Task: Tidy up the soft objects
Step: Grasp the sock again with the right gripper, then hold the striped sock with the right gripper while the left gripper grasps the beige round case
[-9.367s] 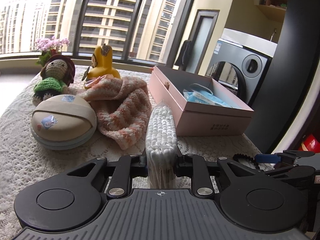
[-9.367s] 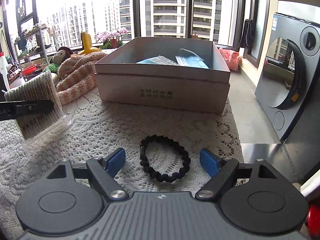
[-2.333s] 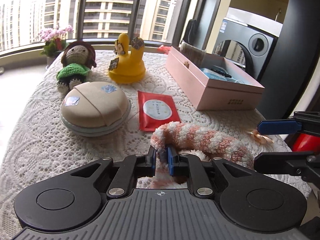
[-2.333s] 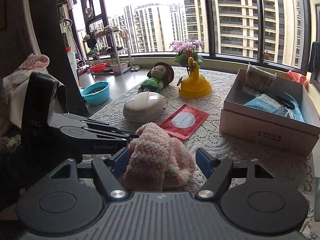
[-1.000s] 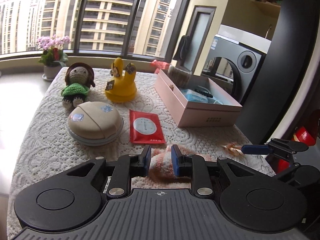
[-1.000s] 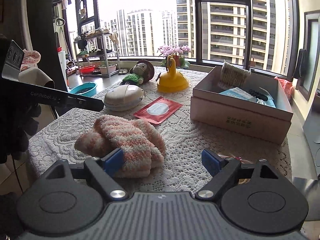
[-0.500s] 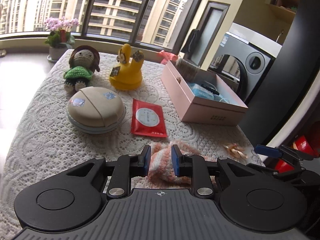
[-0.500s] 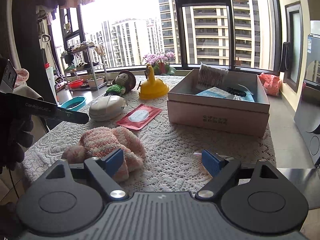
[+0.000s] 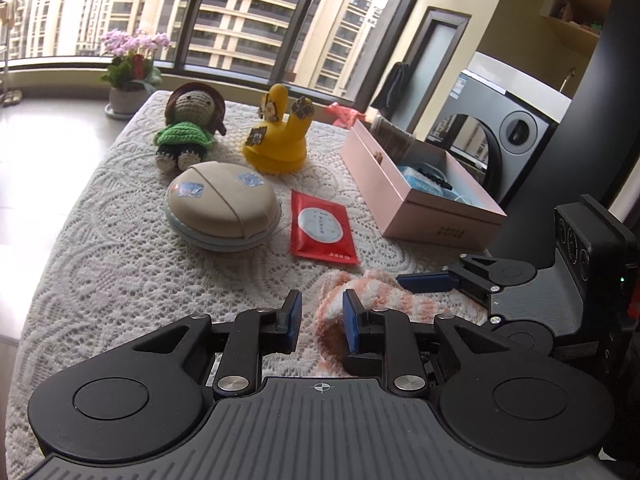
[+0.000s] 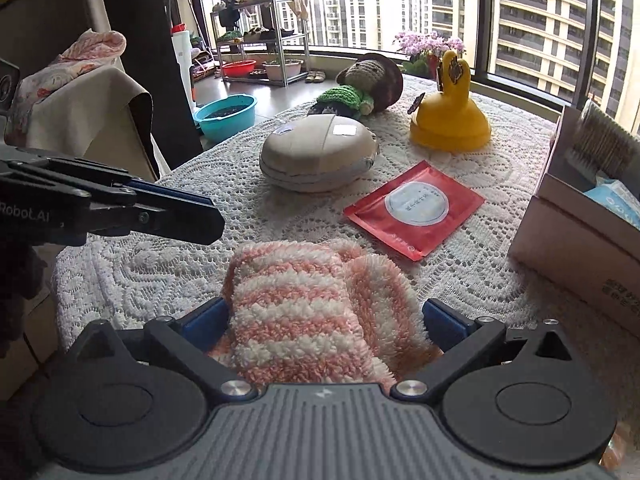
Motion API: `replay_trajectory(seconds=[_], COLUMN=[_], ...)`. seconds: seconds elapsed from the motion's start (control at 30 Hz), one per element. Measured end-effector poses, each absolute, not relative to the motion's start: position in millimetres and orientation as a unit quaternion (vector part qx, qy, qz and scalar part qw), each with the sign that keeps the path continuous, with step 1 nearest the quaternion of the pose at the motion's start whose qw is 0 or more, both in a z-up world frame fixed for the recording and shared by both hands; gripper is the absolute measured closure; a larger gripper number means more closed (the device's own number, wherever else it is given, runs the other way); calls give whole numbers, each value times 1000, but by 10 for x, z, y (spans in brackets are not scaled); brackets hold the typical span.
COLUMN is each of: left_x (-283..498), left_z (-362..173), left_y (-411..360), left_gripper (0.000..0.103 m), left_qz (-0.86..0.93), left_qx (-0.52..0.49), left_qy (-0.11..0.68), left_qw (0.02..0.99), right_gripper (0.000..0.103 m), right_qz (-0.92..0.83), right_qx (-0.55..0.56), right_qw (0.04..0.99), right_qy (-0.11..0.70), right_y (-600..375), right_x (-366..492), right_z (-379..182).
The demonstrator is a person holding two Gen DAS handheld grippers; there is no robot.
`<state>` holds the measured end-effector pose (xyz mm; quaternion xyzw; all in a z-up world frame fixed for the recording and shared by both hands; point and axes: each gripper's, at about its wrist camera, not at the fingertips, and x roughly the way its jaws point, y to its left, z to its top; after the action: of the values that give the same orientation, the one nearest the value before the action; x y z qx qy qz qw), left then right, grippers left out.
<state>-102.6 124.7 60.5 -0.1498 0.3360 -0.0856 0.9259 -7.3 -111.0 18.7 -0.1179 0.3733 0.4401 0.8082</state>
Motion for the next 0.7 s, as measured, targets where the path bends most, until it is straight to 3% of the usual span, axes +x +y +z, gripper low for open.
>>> replay_trajectory(seconds=[0.1,0.13,0.2,0.27,0.33,0.53,0.7], left_x=[-1041,-1040,-1026,-1011,-1000,-951,-647], left_z=[601,603,606,616,623,640,669], left_y=[1297,1310,1331,1324,1292,1149,969], left_gripper=[78,78,78,78,78,78,78], left_qz=[-84,-84,-82,-79,-81,-92,-86], left_qx=[-155,-157,-162,-162,-160,-147,-97], left_qy=[327,324,319,316,314,312,307], left_qw=[928,929,930,931,932,934,943], right_gripper=[0,5,20,53,64,67,67], right_qz=[439,437,432,436,434,408,400], right_qx=[-92,-94,-115,-122,-112,-72,-50], right_qw=[813,818,828,828,829,855,852], right_qy=[371,362,339,331,335,313,335], right_y=[-1188,-1213,-1256,-1314,-1405,-1793,-1929], right_x=[-117,-175,-326,-421,-453,-510,-496], right_z=[147,146,173,239,349,555,357])
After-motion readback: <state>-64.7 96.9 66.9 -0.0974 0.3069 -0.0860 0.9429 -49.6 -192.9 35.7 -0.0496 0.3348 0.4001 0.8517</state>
